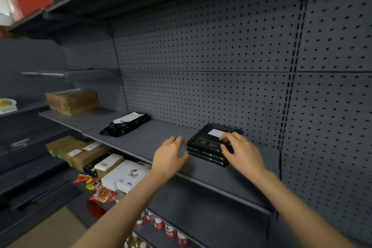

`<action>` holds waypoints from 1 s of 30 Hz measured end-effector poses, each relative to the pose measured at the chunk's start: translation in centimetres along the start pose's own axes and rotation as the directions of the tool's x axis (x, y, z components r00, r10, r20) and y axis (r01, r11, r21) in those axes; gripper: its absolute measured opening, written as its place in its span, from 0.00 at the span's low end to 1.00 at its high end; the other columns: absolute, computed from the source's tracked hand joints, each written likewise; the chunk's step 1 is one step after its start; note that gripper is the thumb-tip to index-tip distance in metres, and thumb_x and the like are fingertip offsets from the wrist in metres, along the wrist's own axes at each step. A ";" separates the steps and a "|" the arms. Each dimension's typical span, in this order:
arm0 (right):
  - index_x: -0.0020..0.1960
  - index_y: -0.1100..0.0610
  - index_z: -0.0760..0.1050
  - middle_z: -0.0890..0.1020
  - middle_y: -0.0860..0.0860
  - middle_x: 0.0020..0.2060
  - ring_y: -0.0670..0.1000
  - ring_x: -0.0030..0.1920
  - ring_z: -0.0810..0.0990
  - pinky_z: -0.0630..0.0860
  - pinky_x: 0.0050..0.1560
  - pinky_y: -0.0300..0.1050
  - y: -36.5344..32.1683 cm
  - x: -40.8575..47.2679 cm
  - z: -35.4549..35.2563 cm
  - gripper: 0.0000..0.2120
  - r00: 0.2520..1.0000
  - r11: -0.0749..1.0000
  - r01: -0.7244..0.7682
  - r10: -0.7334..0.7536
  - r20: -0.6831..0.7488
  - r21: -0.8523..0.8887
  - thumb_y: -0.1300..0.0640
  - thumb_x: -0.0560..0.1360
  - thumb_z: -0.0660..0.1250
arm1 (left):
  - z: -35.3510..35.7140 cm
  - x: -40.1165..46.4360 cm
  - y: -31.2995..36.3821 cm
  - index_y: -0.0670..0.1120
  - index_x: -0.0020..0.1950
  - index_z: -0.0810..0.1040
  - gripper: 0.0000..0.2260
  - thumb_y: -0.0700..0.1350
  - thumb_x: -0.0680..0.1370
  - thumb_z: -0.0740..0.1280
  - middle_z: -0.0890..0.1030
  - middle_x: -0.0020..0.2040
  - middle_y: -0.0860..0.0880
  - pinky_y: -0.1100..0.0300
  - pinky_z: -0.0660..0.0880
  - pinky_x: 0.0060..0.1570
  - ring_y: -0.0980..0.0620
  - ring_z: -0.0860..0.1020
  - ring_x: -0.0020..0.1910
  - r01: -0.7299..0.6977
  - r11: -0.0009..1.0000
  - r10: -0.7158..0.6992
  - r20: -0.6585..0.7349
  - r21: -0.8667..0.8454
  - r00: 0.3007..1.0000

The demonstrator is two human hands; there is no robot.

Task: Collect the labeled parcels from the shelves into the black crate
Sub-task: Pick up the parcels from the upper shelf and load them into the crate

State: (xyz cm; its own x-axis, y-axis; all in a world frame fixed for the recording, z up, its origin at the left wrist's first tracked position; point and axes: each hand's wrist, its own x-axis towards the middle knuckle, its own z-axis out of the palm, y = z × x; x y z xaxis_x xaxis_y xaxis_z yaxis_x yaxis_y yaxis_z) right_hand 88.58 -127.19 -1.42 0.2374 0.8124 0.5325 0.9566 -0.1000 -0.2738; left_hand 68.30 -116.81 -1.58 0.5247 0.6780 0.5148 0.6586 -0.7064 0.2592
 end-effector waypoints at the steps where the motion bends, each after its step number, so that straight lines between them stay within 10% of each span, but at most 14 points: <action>1: 0.62 0.48 0.71 0.76 0.44 0.58 0.47 0.58 0.74 0.73 0.51 0.42 0.4 1.0 0.7 0.13 1.000 1.000 -0.023 0.023 0.004 -0.003 0.49 0.79 0.59 | 0.7 1.3 -0.4 0.50 0.57 0.72 0.12 0.52 0.75 0.62 0.76 0.51 0.51 0.55 0.74 0.46 0.52 0.73 0.53 -0.013 1.000 0.013 0.000 -0.002 1.000; 17: 0.61 0.47 0.72 0.76 0.44 0.56 0.47 0.58 0.74 0.70 0.55 0.42 3.6 6.1 7.2 0.12 0.956 0.932 -0.291 0.289 -0.043 -0.218 0.47 0.79 0.59 | 11.4 12.3 -4.0 0.52 0.51 0.77 0.07 0.50 0.75 0.65 0.77 0.49 0.55 0.61 0.71 0.44 0.54 0.74 0.50 -0.229 0.955 0.232 -0.005 -0.187 0.973; 30: 0.57 0.48 0.76 0.79 0.42 0.51 0.46 0.51 0.78 0.75 0.47 0.43 0.5 3.2 8.2 0.13 0.615 0.653 -0.757 0.724 -0.314 0.023 0.44 0.76 0.62 | 13.5 11.1 -5.7 0.52 0.53 0.78 0.09 0.50 0.74 0.66 0.78 0.51 0.54 0.57 0.72 0.43 0.55 0.72 0.49 -0.118 0.821 0.115 -0.041 -0.558 0.992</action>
State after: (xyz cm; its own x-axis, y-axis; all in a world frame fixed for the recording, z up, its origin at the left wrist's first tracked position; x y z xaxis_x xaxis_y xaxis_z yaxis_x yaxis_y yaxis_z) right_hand 88.42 -119.97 -6.40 0.8912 0.2463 0.3809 0.4410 -0.6672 -0.6003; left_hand 77.66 -102.55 -8.40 0.5749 0.5832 0.5739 0.1776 -0.7736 0.6082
